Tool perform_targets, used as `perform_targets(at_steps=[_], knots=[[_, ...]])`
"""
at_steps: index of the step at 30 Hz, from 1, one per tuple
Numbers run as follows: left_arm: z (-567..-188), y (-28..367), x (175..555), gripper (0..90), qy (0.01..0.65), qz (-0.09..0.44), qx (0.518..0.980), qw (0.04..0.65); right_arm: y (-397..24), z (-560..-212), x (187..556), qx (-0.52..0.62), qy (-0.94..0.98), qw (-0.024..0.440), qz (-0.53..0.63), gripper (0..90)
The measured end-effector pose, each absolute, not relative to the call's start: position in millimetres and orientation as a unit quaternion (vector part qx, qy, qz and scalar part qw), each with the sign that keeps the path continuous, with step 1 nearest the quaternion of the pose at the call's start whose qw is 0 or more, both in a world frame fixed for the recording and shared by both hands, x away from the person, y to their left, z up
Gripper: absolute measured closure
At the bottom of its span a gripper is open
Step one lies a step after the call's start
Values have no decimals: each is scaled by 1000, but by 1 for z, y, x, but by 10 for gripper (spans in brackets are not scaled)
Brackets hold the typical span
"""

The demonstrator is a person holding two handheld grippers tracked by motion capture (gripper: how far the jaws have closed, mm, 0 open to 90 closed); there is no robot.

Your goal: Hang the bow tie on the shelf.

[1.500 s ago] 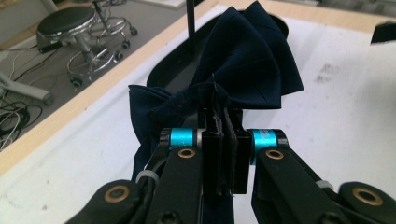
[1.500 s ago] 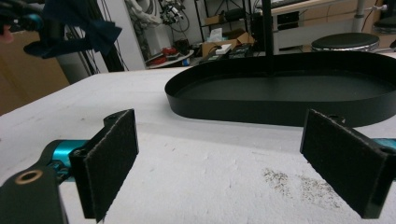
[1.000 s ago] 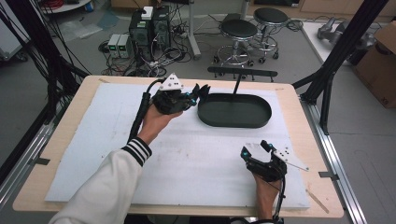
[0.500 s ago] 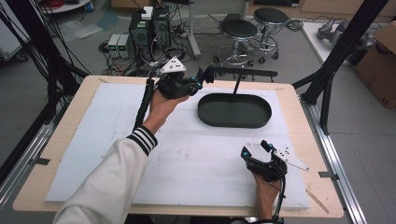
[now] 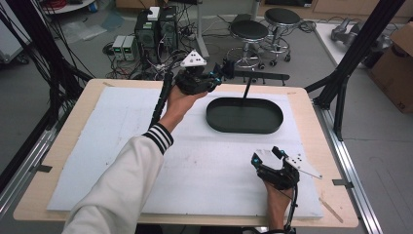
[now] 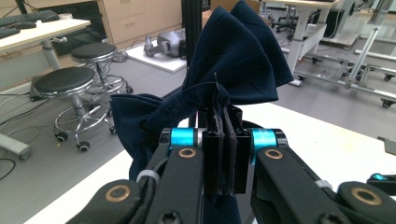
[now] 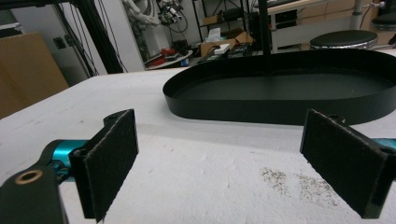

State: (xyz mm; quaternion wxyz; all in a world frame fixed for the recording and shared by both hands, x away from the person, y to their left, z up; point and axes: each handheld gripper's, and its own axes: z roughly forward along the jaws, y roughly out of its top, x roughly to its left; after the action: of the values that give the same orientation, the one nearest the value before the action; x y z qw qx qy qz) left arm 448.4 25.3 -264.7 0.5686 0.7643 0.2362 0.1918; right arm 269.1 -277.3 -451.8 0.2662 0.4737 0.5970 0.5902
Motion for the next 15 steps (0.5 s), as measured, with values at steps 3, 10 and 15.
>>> perform_targets(at_steps=[3,10,15], knots=[[-262,20,450,869,234,196,761,573,-277,-452,269,473,597,267,590,104],[-259,12,457,869,237,194,759,575,-277,-452,269,474,596,267,590,104],[-259,4,467,869,258,181,750,582,-277,-452,269,476,595,265,591,104]])
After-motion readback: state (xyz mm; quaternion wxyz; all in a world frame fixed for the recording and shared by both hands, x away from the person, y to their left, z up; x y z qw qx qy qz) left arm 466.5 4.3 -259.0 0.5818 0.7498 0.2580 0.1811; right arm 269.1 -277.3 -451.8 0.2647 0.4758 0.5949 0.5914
